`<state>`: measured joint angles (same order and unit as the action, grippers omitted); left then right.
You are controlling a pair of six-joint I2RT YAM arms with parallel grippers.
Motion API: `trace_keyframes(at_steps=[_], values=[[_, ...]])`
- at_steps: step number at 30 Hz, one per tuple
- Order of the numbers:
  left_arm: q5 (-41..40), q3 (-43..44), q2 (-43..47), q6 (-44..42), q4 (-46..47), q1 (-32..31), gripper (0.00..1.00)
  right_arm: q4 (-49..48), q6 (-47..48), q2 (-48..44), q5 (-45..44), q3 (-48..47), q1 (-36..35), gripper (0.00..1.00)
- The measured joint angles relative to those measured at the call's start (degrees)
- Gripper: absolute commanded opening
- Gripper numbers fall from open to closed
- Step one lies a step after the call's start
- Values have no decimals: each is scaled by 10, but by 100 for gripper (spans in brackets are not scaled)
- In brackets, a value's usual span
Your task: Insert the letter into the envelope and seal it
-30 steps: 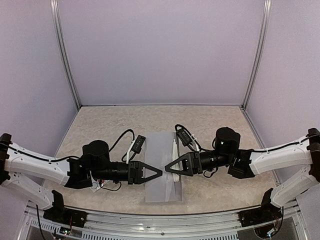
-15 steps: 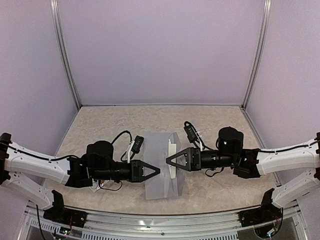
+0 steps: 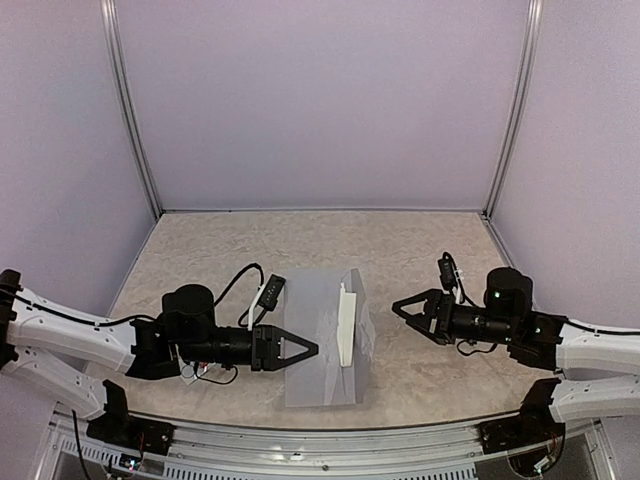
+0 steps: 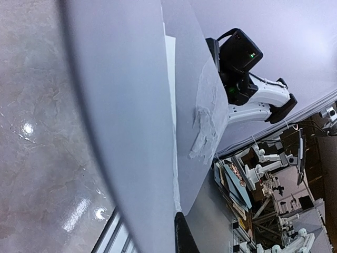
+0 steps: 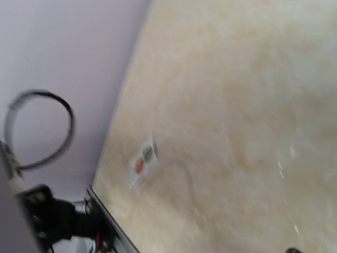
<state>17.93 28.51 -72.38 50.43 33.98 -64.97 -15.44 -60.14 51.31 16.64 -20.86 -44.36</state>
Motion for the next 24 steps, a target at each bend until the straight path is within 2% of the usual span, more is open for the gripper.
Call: trace_keyframes(at_steps=[6, 12, 20, 24], values=[[21, 0, -2, 0, 21, -1, 0, 11, 30, 34, 72, -9, -5, 89], [34, 3, -20, 0, 29, -4, 0, -19, 76, 89, 142, -71, -55, 81], [44, 11, -30, 0, 34, -11, 0, -103, 85, 168, 184, -87, -91, 63], [50, 11, -31, 0, 35, -12, 0, -148, 76, 201, 195, -87, -96, 49]])
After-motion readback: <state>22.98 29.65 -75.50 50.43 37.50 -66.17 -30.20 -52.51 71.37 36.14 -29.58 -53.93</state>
